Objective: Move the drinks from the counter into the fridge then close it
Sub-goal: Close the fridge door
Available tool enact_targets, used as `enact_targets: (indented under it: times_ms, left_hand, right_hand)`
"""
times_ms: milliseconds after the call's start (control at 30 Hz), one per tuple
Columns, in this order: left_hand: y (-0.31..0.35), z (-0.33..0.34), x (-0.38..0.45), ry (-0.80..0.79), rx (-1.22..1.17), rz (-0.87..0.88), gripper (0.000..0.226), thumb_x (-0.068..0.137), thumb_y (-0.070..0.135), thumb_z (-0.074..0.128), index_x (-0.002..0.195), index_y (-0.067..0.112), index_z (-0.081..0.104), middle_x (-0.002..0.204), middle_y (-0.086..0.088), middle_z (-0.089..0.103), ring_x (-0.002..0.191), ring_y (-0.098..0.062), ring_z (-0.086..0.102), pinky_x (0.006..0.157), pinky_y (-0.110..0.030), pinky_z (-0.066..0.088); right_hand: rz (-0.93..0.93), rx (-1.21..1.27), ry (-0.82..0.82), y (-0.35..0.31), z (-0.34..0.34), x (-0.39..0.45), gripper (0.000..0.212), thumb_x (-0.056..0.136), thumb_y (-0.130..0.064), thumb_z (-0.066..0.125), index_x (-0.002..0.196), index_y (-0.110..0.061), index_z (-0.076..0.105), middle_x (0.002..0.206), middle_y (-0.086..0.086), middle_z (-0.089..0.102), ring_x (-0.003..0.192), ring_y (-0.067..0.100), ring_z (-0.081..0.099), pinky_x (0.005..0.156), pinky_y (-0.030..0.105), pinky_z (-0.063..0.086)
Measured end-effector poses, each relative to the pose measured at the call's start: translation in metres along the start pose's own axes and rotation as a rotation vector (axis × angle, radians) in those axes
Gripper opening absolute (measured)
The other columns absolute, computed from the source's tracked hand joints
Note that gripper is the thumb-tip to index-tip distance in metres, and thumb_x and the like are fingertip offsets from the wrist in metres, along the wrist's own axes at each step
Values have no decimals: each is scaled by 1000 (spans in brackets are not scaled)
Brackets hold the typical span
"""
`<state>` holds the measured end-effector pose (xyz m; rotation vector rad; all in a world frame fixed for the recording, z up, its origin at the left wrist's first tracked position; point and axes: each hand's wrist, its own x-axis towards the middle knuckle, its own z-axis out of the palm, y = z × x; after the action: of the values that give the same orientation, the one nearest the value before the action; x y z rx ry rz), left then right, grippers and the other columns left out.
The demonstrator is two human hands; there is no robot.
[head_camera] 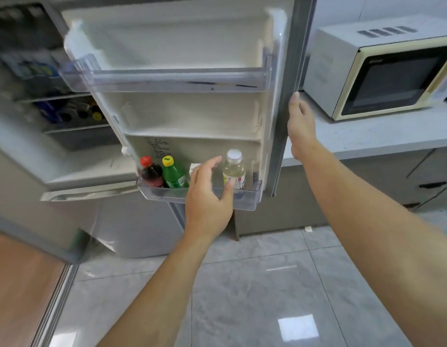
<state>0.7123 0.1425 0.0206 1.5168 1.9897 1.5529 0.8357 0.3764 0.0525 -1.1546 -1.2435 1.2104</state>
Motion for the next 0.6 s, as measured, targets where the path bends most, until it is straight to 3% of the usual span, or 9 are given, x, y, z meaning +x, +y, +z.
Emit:
enact_targets:
  times_ms: [67,200,333,500,600]
  left_hand:
    - [6,1,-7,32,9,28,47,89,31,63,134,32,49,120,28,45,120,-1,51,99,-40,51]
    - [16,9,-28,116,44,184,46,89,13,67,132,11,54,123,7,50,118,-18,55,94,-46,52]
    - [13,8,-68,134,116,395,44,84,6,70,126,-2,57,124,-12,54,122,-20,51,102,-39,48]
    - [1,-24,-111,239,161,399,46,82,7,72,124,-1,56,121,-17,52,112,-32,57,86,-49,54]
    - [-4,-56,-121,372,224,451,51,80,16,73,125,5,51,121,-14,49,117,-23,53,95,-37,50]
  right_hand:
    - [-42,-21,10,1,-3,-18,28,100,-56,43,89,-32,51,79,-16,45,71,0,42,73,19,35]
    - [-205,-19,27,12,-10,-73,22,97,-52,52,97,-30,53,84,-10,54,67,-6,51,68,15,44]
    - [-488,-25,-5,26,-8,-131,27,92,-43,55,96,-16,50,88,1,51,80,25,51,75,40,46]
    - [-713,-33,-236,33,12,-186,49,87,-46,60,92,2,54,85,17,54,76,34,52,68,51,44]
    - [-815,16,-413,26,38,-215,59,88,-56,58,94,2,57,87,13,54,77,32,53,67,49,44]
